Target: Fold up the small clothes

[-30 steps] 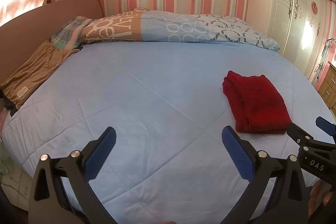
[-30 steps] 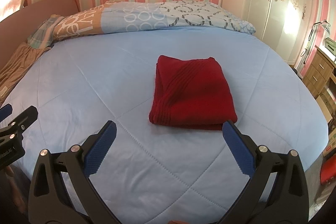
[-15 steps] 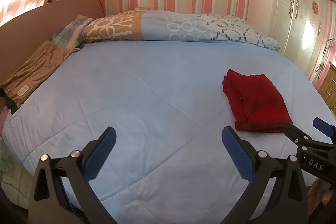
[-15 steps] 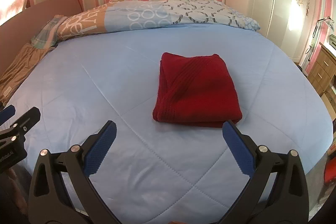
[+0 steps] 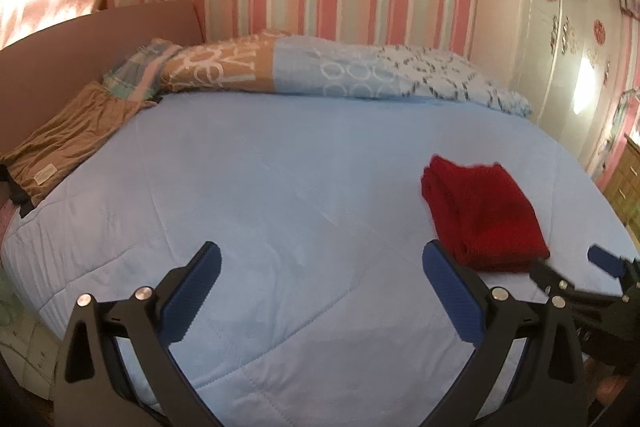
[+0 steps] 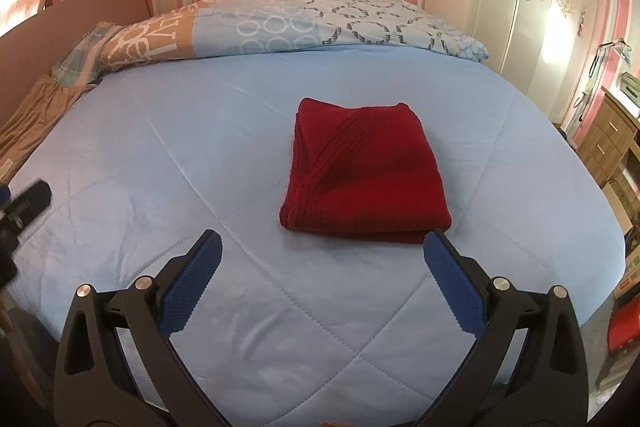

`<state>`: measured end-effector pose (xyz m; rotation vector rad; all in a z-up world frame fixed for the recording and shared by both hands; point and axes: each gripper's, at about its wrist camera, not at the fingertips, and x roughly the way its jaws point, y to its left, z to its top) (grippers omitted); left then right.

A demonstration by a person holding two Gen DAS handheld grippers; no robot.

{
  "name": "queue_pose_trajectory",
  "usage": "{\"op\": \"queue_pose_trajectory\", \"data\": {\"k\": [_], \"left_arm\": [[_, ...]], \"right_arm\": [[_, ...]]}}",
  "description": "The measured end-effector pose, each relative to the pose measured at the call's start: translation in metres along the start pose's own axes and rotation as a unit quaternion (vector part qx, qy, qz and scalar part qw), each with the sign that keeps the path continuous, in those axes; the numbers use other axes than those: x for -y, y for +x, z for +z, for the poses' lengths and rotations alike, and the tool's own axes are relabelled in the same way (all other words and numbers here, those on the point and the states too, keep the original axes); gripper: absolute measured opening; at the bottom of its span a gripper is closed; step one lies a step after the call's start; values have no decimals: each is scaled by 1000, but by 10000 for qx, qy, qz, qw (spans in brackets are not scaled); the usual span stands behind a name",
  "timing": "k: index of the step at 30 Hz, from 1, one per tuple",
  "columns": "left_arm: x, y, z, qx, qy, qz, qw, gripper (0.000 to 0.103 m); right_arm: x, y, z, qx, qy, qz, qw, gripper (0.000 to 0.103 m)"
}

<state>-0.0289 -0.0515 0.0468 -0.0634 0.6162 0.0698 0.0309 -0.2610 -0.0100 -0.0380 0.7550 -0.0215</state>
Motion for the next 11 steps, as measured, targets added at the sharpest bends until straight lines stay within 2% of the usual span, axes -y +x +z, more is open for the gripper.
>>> {"op": "queue_pose_trajectory", "data": {"k": [2,5,8,11], "left_arm": [[-1,-1,4,-16,-95,3,10000,101],[2,-2,6,-10,34,3,10000,101],[1,2,6,-205,-64,-116,9997,101],[1,3,4,-273,-28,-86,9996,101]], "right_arm": [[-2,0,0,6,-30,-25,10000,100],[-1,0,0,2,18,16,10000,100],[0,0,0,-6,71,33,10000,100],[1,0,1,-3,72,47,10000,100]]}}
